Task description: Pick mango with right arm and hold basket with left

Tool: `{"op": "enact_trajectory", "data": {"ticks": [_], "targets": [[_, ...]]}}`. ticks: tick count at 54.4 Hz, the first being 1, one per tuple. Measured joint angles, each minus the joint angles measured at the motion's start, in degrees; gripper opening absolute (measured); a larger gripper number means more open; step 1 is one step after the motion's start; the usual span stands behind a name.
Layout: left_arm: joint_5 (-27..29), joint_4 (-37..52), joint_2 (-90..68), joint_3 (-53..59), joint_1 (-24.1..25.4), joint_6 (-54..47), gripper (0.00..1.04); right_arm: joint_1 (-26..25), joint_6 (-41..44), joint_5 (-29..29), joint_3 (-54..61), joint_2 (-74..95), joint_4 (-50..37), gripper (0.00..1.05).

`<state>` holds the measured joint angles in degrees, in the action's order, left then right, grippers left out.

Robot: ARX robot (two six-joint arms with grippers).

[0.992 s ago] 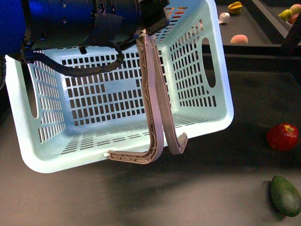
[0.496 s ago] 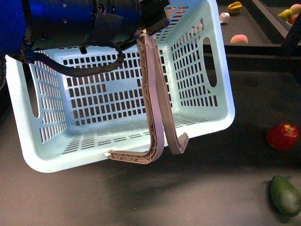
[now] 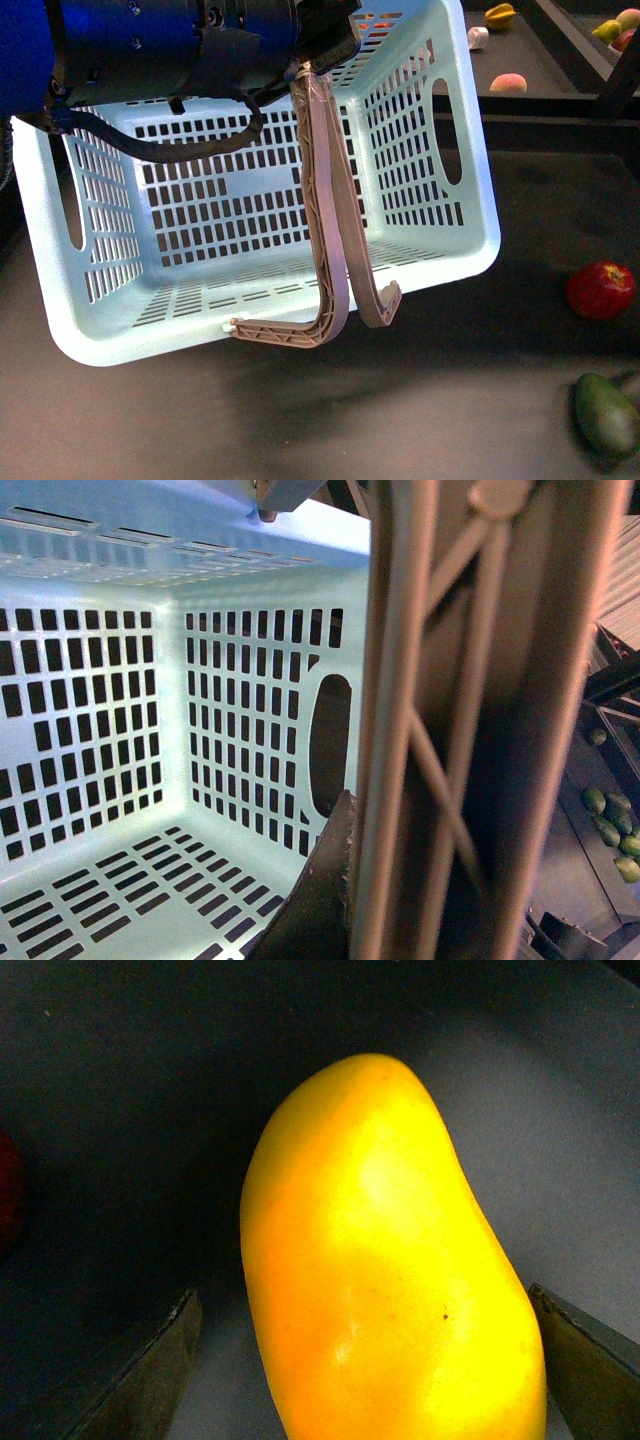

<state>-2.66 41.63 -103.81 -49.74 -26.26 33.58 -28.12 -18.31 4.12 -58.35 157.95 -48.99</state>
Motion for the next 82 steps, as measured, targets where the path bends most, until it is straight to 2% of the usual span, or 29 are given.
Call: {"op": "enact_trajectory", "data": {"ticks": [41,56,69,82], "targets": [[0.00,0.00,0.00,0.00,0.00,0.00,0.06,0.20,1.60,1.62,-0.74,0.13,2.38,0.96],[-0.04,0.00,0.00,0.00,0.00,0.00,0.06,0.17,3.04,1.99,-0.92,0.20,3.21,0.66],[-0.02,0.00,0.00,0.00,0.00,0.00,0.06,0.26,3.17,1.68,0.20,-0.28,1.90,0.64],[0.02,0.00,0.00,0.00,0.00,-0.02,0.06,1.40,0.85,-1.11,5.84,-7.06,0.20,0.64]]}}
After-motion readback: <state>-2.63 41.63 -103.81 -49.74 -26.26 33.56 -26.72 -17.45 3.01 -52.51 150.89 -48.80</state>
